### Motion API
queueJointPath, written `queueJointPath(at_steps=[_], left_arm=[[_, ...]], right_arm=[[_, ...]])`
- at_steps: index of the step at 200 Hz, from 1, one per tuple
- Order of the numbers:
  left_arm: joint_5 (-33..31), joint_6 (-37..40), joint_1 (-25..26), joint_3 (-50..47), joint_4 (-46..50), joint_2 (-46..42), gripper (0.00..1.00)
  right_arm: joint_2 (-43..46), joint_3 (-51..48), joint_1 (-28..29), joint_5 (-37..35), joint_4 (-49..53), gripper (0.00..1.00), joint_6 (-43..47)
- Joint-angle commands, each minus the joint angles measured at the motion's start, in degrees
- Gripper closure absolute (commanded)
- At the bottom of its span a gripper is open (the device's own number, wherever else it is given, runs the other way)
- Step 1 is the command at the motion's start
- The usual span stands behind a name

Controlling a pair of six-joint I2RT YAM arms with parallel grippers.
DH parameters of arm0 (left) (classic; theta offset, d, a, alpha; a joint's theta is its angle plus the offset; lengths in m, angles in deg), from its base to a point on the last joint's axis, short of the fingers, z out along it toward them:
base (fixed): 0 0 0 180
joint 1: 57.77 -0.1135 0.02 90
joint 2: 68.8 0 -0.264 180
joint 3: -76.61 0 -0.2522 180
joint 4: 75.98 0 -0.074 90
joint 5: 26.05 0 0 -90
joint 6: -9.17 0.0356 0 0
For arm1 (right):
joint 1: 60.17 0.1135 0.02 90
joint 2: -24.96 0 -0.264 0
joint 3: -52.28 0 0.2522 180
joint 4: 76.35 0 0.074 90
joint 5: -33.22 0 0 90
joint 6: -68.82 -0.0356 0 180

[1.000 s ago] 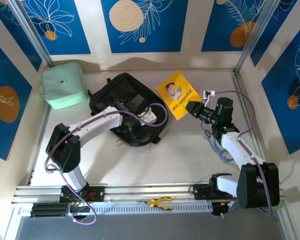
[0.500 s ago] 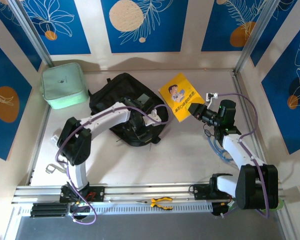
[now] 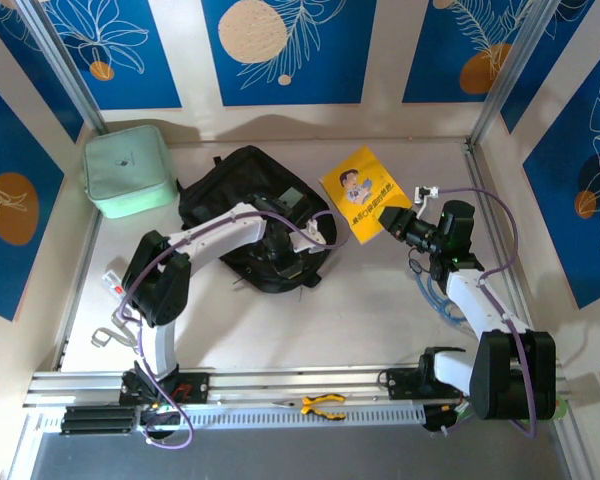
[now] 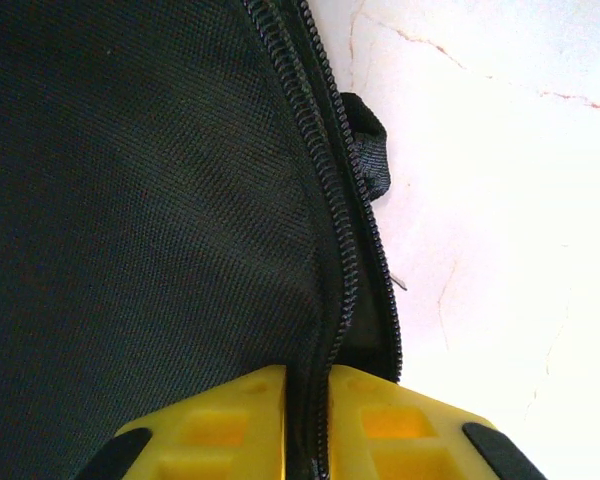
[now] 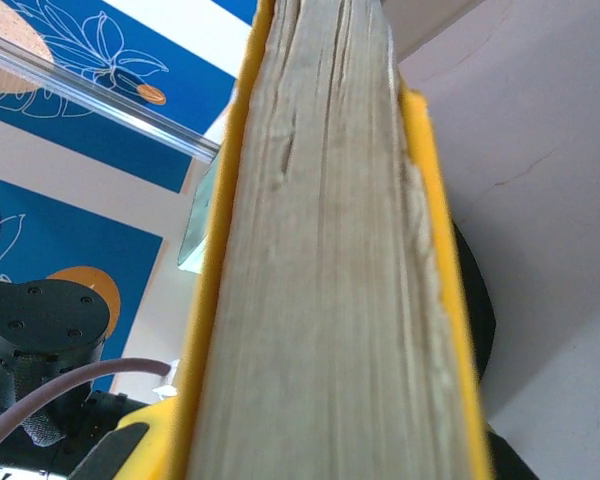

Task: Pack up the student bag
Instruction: Open the student bag at the top-center of the table.

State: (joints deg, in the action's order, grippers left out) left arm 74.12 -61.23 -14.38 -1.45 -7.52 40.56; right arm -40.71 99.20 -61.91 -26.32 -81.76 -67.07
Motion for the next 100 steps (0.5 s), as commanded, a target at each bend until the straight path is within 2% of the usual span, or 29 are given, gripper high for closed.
queueJointPath(at_steps=[1,57,100], left_arm=[[-0.2,0.21,0.0,1.05,0.56,-2.68,0.87],[-0.68,-1.6,-1.51,0.07,-1.25,-7.35,1.0],[-2.19,-3.81,-2.95,-2.25,-5.66,-12.62,1.0]], right_arm=[[1.89,0.07,-0.37,1.45,-2.95,1.0,0.69],[2.54,0.02,-0.46,0.44,-1.25,1.0,1.13],[4.68,-0.24,-1.49,-1.28,1.2,1.0,1.57]])
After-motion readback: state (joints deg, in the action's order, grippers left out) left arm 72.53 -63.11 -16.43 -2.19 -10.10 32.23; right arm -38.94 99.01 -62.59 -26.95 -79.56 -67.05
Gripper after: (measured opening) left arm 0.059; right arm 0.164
